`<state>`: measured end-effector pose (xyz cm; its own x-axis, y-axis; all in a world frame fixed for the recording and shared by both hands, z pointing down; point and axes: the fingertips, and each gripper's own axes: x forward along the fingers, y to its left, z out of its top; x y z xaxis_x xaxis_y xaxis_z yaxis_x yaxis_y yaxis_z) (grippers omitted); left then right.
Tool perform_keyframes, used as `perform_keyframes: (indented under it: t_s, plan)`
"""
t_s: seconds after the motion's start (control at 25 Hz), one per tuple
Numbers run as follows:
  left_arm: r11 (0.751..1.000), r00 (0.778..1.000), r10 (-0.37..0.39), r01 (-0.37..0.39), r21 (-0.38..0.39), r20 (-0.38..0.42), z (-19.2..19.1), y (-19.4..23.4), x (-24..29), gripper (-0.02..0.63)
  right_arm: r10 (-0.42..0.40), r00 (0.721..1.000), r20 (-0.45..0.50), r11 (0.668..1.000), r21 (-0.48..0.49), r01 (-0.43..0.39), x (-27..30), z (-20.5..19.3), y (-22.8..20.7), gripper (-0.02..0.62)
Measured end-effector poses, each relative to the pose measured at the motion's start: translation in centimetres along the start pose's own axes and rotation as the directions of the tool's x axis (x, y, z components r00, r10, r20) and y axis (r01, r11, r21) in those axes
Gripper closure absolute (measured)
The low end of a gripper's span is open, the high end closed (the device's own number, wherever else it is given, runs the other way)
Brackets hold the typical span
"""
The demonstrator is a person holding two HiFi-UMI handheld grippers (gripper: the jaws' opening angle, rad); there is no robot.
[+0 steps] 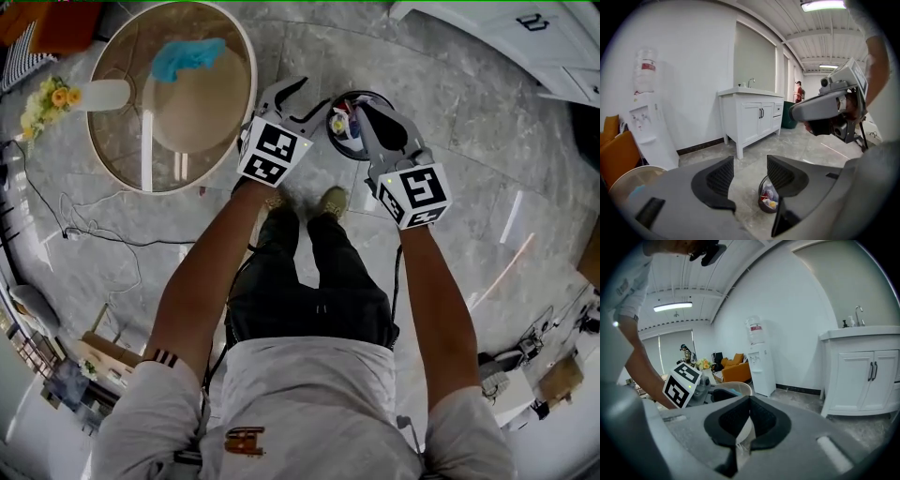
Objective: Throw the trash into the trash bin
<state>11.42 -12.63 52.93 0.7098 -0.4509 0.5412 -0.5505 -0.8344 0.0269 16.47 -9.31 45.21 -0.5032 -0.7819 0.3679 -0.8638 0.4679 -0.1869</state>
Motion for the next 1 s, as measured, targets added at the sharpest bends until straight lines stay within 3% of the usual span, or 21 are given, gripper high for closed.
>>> perform_keyframes:
  t_s: [0.28,0.56,1.0]
  plan:
    - [0.987,0.986,0.162,-0.163,-0.014,-0.042,-3.7,11.9,-7.4,0.389,0.125,0.992,0.004,0.991,-0.042,-0.124,7.8,2.4,7.0,0.594]
    - [0.969,0.965,0.245,-0.247,-0.009,-0.091,-8.2,20.9,-12.2,0.391,0.198,0.98,-0.002,0.977,-0.078,-0.198,14.9,3.7,13.0,0.594]
    - [0.96,0.934,0.279,-0.266,0.088,-0.225,-14.8,31.3,-11.2,0.39,0.211,0.976,-0.043,0.972,-0.097,-0.215,20.4,2.2,16.1,0.594]
